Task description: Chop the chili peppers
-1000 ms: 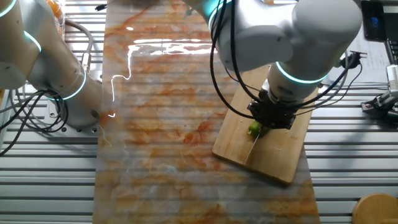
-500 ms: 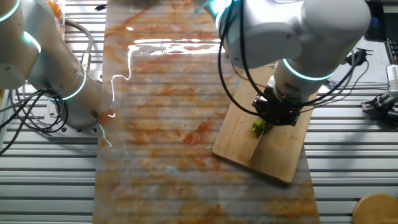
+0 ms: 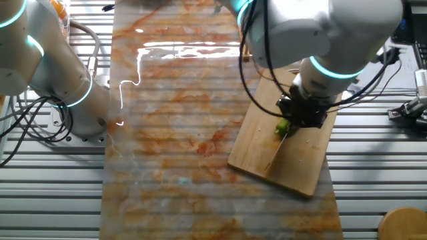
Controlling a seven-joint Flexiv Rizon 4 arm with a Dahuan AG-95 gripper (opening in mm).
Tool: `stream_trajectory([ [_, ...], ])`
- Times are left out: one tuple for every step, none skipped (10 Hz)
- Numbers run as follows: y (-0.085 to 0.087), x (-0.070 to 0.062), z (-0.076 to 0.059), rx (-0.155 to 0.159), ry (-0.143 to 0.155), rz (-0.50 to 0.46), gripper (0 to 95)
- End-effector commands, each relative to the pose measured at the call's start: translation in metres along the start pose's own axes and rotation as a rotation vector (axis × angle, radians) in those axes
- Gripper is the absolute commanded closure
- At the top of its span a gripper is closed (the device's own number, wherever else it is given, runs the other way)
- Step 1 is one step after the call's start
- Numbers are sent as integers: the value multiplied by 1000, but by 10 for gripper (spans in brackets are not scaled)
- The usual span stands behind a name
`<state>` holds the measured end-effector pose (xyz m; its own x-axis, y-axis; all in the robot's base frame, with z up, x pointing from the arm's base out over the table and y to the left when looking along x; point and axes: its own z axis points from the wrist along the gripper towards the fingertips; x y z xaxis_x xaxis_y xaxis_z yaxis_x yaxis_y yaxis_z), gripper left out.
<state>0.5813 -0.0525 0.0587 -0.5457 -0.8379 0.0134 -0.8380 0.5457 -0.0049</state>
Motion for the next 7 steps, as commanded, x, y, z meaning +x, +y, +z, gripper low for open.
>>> stream_trajectory([
  [-1,-2,4,-2,-3,-3,950],
  [0,-1,3,-9,14,1,950],
  [3,4,3,11,42,-10,950],
  [4,7,3,9,47,-7,950],
  [8,19,0,23,76,-27,950],
  [8,25,-2,26,87,-37,950],
  [10,35,-3,22,91,-38,950],
])
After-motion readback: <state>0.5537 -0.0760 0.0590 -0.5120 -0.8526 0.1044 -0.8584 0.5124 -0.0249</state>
